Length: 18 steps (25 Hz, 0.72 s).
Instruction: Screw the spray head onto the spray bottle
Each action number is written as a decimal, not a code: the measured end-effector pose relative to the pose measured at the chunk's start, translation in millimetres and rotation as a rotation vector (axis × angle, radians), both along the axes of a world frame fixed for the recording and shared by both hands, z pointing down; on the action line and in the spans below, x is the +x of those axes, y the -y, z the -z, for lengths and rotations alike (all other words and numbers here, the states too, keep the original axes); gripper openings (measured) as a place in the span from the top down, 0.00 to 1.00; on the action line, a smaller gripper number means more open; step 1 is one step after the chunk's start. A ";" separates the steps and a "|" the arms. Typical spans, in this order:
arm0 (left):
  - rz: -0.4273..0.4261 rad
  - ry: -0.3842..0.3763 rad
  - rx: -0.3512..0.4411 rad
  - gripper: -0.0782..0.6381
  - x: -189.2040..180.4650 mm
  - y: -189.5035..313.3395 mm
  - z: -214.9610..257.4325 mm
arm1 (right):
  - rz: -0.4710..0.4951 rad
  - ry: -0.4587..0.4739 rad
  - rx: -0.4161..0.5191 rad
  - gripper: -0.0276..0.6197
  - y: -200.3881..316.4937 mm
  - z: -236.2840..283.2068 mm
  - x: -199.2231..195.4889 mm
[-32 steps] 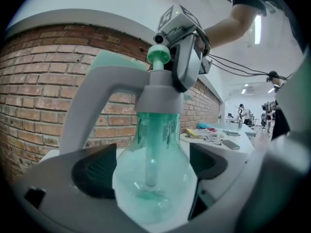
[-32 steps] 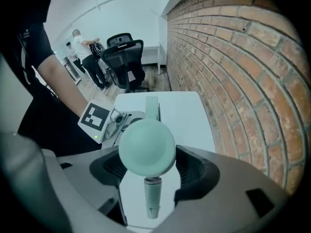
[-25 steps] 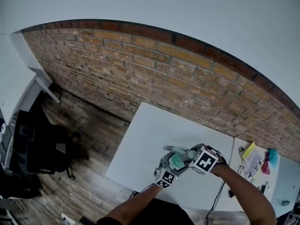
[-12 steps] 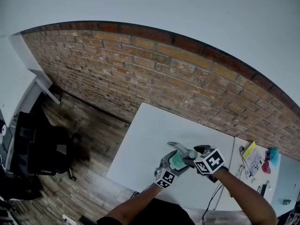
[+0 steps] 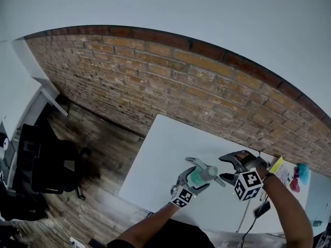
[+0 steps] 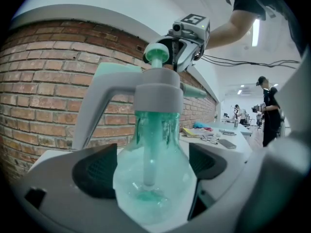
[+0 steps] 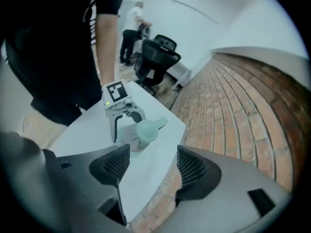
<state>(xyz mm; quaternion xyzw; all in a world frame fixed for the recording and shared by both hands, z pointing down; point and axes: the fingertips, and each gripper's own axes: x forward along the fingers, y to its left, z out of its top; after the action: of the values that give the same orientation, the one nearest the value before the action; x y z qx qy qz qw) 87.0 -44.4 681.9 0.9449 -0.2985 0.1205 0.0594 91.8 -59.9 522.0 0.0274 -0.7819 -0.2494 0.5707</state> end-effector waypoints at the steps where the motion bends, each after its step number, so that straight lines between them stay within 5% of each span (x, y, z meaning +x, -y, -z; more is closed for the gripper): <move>1: 0.000 -0.001 0.000 0.25 0.2 -0.2 -0.2 | 0.075 -0.047 0.032 0.49 -2.3 -3.1 1.8; 8: 0.006 -0.008 0.004 0.25 -0.2 0.7 -1.3 | 0.489 -0.258 0.158 0.49 -19.3 -21.7 -14.7; 18: -0.002 -0.012 0.001 0.25 -0.6 -0.7 -1.7 | 0.785 -0.413 0.249 0.49 -13.0 -36.2 -17.8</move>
<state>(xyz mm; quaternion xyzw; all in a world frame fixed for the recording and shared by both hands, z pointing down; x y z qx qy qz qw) 86.4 -43.7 683.6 0.9460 -0.2970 0.1146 0.0606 73.9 -46.9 558.2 -0.2529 -0.5671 -0.5389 0.5692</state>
